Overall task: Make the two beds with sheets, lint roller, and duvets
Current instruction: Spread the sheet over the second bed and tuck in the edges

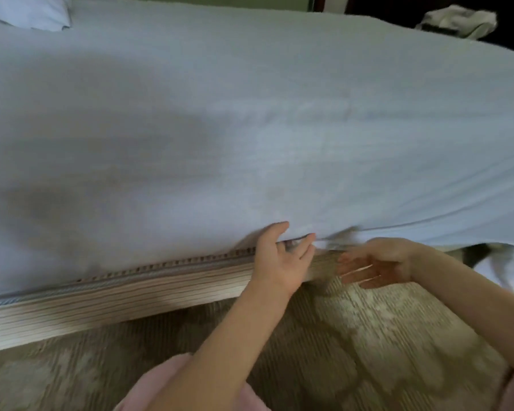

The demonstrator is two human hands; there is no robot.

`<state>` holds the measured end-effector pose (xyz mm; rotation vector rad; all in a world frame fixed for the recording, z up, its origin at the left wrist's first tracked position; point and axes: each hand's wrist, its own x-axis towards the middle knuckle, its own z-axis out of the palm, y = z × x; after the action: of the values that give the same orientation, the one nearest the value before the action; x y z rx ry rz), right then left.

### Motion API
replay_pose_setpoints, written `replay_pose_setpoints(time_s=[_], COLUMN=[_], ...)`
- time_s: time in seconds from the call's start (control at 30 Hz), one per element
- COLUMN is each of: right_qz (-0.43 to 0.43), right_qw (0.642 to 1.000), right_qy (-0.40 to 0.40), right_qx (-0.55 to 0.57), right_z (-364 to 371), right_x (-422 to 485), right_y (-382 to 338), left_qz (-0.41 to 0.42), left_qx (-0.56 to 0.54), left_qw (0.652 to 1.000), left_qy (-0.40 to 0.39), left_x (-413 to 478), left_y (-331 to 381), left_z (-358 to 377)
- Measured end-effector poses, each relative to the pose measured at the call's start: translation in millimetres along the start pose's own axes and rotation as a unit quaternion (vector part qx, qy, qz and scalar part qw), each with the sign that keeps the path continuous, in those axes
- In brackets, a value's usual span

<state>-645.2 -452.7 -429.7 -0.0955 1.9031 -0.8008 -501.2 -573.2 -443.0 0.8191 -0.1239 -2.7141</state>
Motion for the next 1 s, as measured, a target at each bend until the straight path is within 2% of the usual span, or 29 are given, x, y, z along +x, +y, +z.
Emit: replay_pose_setpoints(time_s=[0.1, 0.2, 0.27, 0.37, 0.5, 0.63, 0.67, 0.77, 0.83, 0.93, 1.0], right_qz=[0.024, -0.004, -0.010, 0.029, 0.027, 0.001, -0.005, -0.032, -0.076, -0.169, -0.216], right_qw=[0.994, 0.985, 0.984, 0.989, 0.982, 0.938, 0.933, 0.968, 0.983, 0.983, 0.974], right_qy=[0.103, 0.170, 0.170, 0.138, 0.156, 0.169, 0.159, 0.087, 0.067, 0.073, 0.062], right_qx=[-0.005, -0.038, -0.050, -0.037, 0.104, 0.303, 0.323, 0.235, 0.154, 0.025, 0.000], right_z=[-23, -45, -60, -82, -135, -189, -196, -209, -225, -251, -261], right_x=[-12, -27, -36, -35, -5, 19, 23, 37, 45, 61, 72], right_y=[-6, -14, -12, 5, 21, 21, 24, 42, 51, 61, 68], left_qz=[-0.038, -0.043, -0.033, 0.002, 0.073, -0.009, -0.014, 0.007, 0.041, 0.106, 0.158], left_qx=[0.037, 0.048, 0.050, 0.085, 0.216, 0.248, 0.250, 0.257, 0.248, 0.229, 0.224], left_qw=[0.998, 0.996, 0.996, 0.996, 0.970, 0.963, 0.960, 0.952, 0.947, 0.935, 0.922], left_qy=[-0.039, -0.061, -0.061, -0.034, 0.086, 0.108, 0.122, 0.166, 0.199, 0.251, 0.275], left_x=[12, 23, 32, 31, 32, 52, 57, 75, 91, 123, 141], left_y=[-21, -42, -47, -60, -94, -118, -123, -147, -168, -206, -229], left_z=[13, 22, 25, 29, 38, 58, 65, 85, 96, 105, 108])
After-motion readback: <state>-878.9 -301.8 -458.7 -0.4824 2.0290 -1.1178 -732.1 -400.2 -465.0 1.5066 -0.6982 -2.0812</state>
